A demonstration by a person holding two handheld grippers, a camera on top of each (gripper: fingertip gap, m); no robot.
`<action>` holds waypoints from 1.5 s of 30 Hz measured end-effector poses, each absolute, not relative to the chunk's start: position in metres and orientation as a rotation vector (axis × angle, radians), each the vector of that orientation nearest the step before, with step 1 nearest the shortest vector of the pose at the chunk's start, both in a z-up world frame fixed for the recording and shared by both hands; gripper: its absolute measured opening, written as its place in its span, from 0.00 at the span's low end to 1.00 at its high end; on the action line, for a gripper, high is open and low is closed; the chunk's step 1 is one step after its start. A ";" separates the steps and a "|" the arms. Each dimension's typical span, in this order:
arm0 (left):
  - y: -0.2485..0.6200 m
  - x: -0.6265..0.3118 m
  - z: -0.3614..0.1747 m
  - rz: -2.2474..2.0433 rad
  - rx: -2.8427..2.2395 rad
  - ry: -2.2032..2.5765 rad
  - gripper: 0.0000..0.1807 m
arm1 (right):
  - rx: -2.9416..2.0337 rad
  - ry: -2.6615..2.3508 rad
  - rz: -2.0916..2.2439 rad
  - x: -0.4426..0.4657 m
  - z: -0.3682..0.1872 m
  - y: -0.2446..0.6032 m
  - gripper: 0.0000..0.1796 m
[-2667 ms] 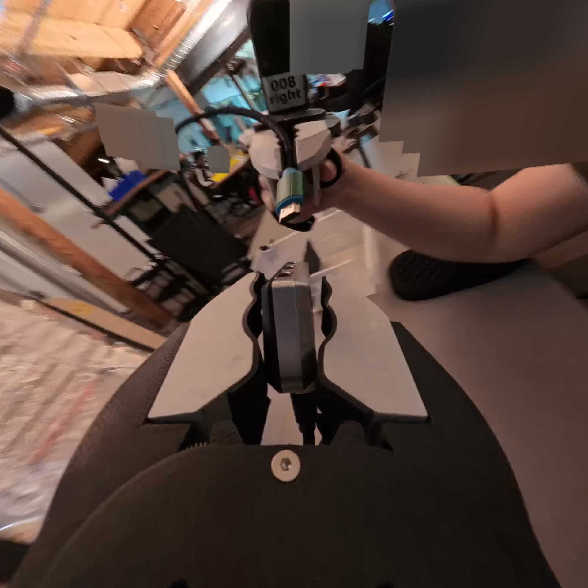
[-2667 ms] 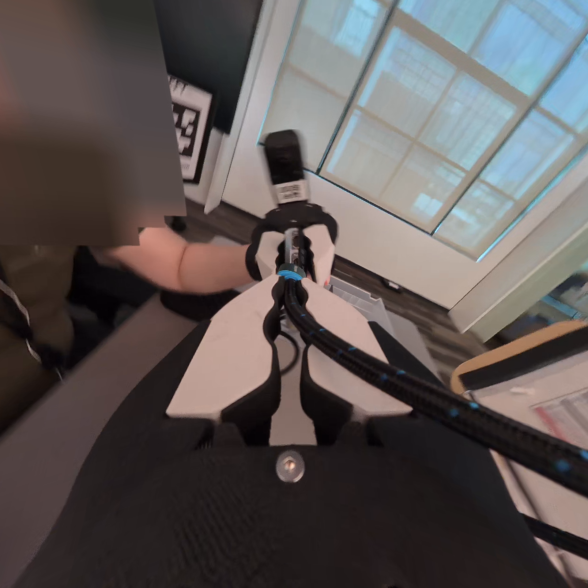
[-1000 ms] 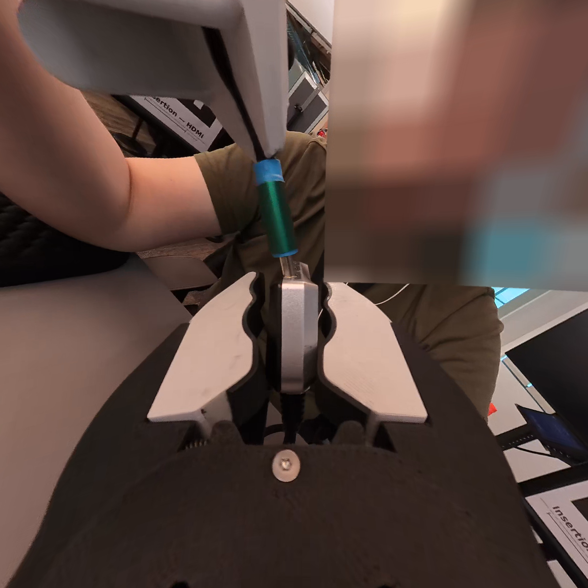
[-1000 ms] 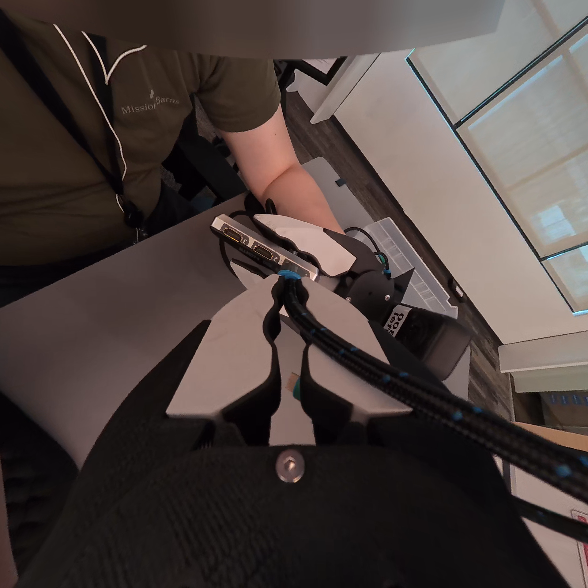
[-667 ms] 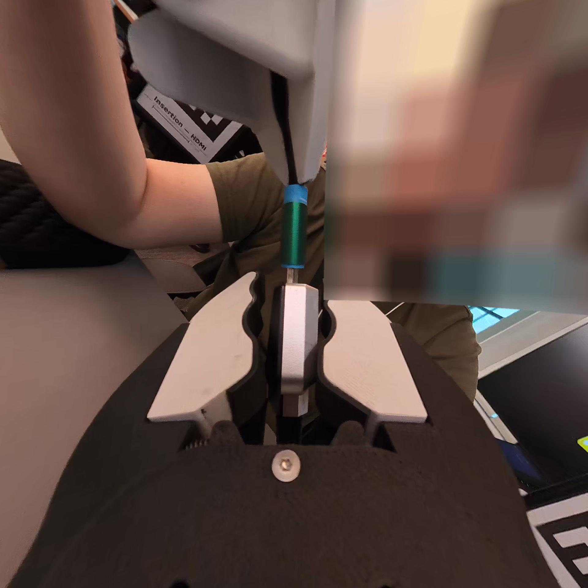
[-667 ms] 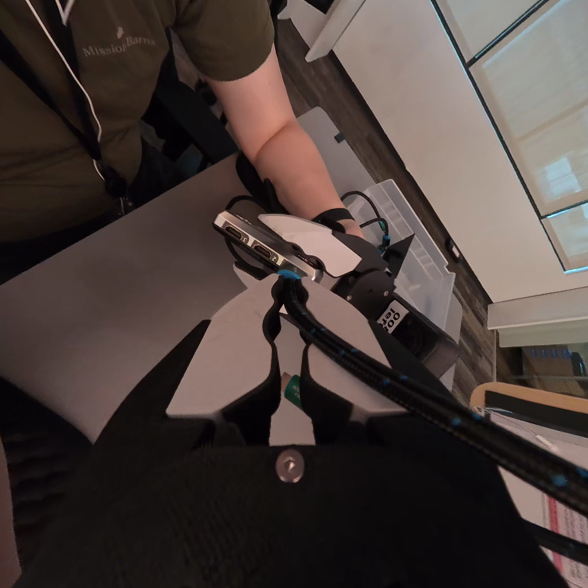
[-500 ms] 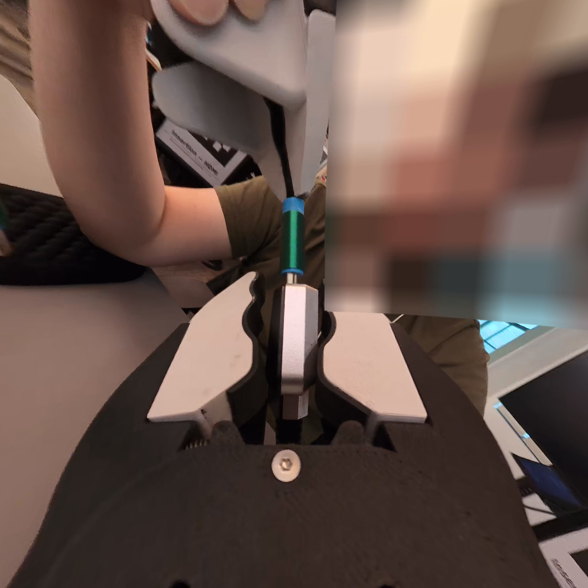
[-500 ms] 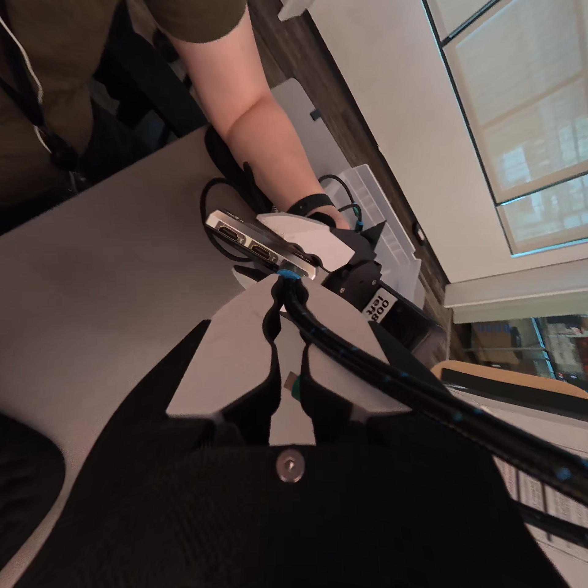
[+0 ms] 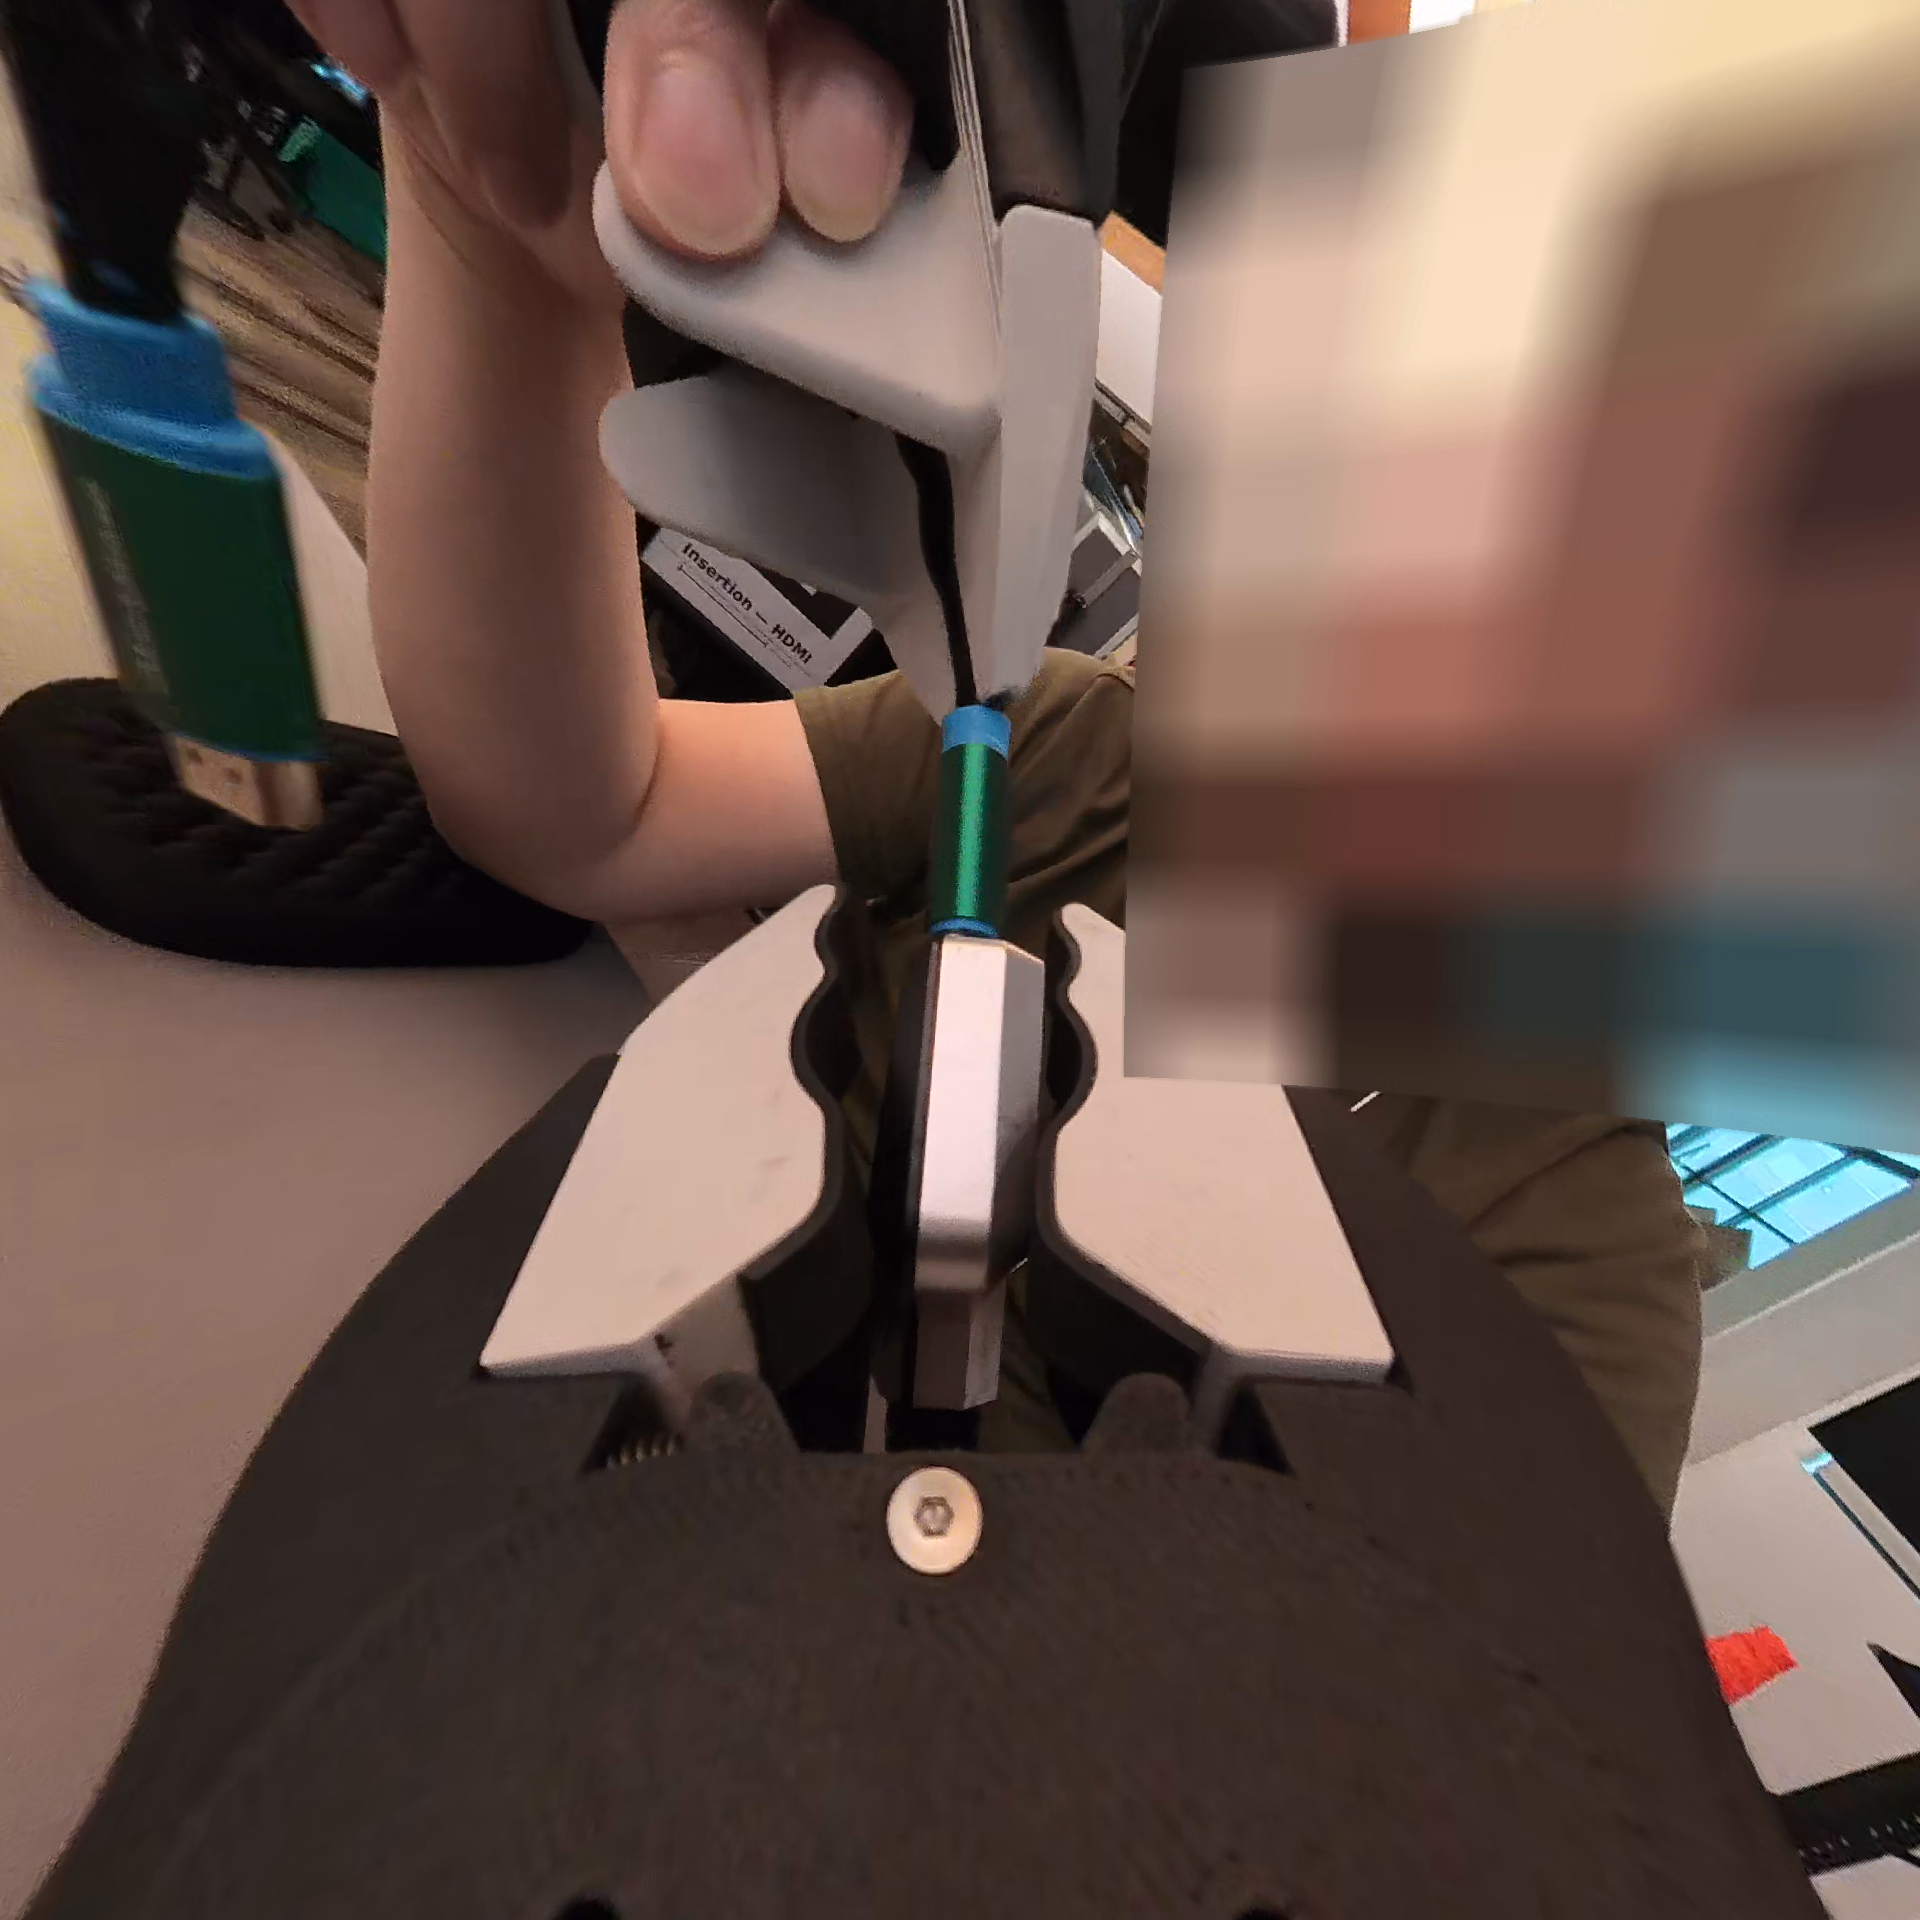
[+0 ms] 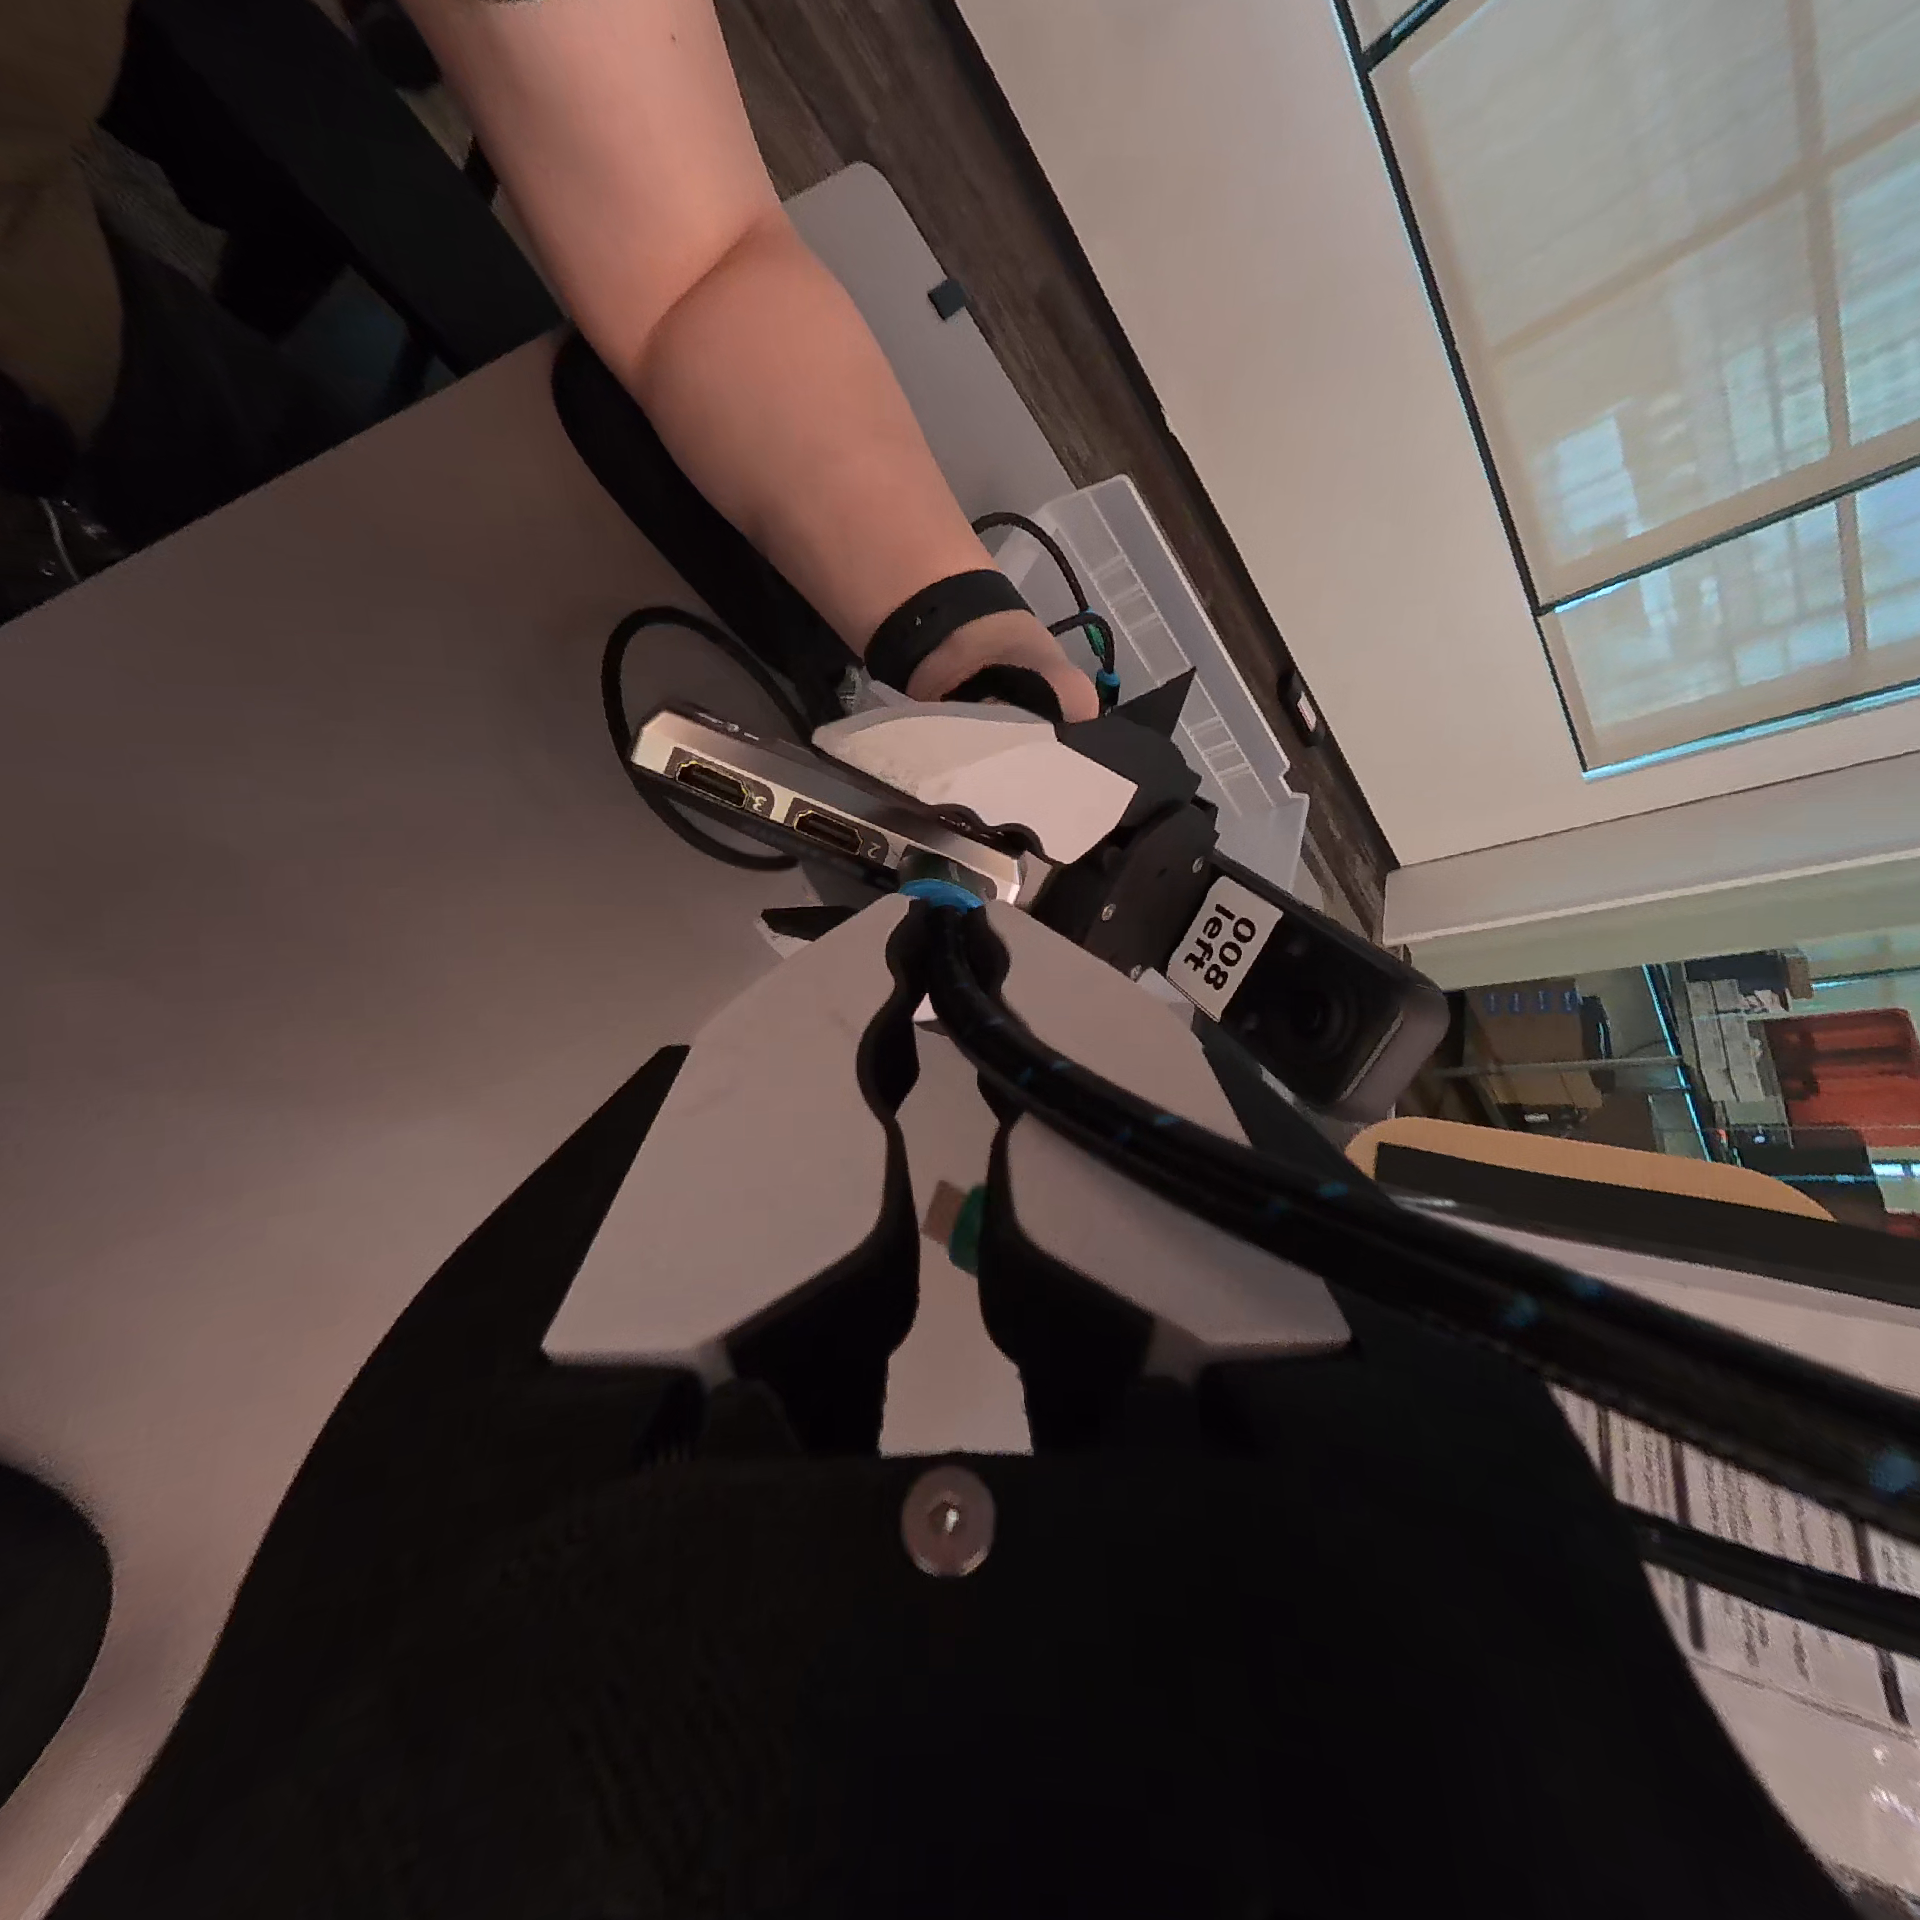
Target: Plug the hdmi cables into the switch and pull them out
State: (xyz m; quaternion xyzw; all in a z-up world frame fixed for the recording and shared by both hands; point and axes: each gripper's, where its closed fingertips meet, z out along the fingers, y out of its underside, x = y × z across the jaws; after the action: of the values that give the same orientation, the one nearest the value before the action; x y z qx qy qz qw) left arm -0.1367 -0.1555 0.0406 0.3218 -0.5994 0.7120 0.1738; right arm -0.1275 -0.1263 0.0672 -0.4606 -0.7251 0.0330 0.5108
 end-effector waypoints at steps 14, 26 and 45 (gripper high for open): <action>-0.146 -0.140 0.006 1.820 1.147 -2.006 0.30 | -1.013 -1.747 0.047 -0.122 0.072 -0.127 0.04; -0.149 -0.133 -0.005 1.731 1.117 -2.071 0.14 | -1.108 -1.688 0.183 -0.110 0.067 -0.120 0.04; -0.077 -0.085 -0.033 1.850 1.714 -1.709 0.15 | -1.394 -1.109 0.203 -0.022 0.072 -0.042 0.16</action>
State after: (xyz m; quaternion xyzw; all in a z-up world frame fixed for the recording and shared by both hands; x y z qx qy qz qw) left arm -0.0845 -0.0773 -0.0331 0.5620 -0.5603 0.6065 0.0477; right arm -0.0218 -0.0422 0.0718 -0.6073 -0.4831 0.0883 0.6246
